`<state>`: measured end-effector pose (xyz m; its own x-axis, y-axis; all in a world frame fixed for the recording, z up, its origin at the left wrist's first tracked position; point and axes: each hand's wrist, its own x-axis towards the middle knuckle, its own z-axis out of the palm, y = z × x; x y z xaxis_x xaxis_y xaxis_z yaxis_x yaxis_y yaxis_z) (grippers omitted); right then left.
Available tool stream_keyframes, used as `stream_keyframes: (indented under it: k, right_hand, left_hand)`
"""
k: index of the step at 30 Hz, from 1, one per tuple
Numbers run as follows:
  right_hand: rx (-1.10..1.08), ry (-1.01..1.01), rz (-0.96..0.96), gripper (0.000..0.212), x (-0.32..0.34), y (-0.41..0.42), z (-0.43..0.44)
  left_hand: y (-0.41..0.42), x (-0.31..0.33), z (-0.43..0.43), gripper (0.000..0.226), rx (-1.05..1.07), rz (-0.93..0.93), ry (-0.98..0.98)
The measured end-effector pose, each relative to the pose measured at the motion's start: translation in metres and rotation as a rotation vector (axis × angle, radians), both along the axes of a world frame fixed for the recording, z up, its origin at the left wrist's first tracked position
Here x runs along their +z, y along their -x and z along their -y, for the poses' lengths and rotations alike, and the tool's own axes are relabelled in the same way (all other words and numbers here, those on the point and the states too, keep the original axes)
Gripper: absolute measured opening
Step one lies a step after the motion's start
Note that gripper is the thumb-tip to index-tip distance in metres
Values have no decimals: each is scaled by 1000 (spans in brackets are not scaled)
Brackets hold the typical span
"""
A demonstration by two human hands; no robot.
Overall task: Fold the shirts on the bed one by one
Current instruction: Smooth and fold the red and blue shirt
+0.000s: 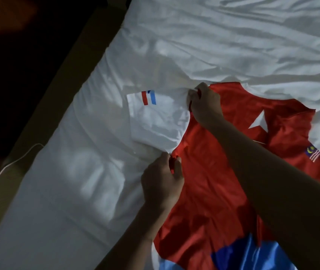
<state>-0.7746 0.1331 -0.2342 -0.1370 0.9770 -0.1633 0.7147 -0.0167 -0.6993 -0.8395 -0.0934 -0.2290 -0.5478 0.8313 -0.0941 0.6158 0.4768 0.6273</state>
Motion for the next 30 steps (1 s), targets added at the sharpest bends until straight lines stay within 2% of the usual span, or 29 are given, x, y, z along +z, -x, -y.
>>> stream_keyframes:
  k: [3,6,9,11,14,15,19,20,22,24,25,26,30]
  right_hand:
    - [-46,-59,-13,24,19,-20,7]
    - [-71,-162,62,26,37,-51,6]
    - [-66,-193,175,22,46,-85,4]
    - [-64,-142,187,16,44,-104,8]
    - [-79,-4,149,37,42,-121,36]
    - [-85,10,149,38,43,-125,51]
    - [-96,122,130,20,48,-137,142]
    - [-133,217,103,26,51,-135,168]
    - [-218,406,62,52,49,-127,213]
    - [-208,470,111,77,41,-118,242]
    - [-208,470,124,80,37,-115,252]
    - [-219,456,113,76,32,-113,259]
    - [-269,343,33,36,23,-116,275]
  left_hand:
    - [-21,19,3,25,-52,-60,-67]
    - [-50,30,5,21,-144,-131,-123]
    - [-84,30,6,22,-272,-146,-57]
    - [-102,25,8,23,-344,-181,15]
    - [-115,18,17,29,-394,-193,44]
    - [-115,17,22,27,-392,-173,55]
    - [-104,18,59,24,-385,-189,158]
    - [-100,19,71,25,-384,-200,179]
    - [-93,17,96,24,-378,-219,202]
    - [-87,18,117,23,-364,-223,251]
    - [-85,19,127,23,-370,-240,271]
    - [-83,21,137,24,-377,-268,282]
    - [-76,29,175,19,-379,-373,227]
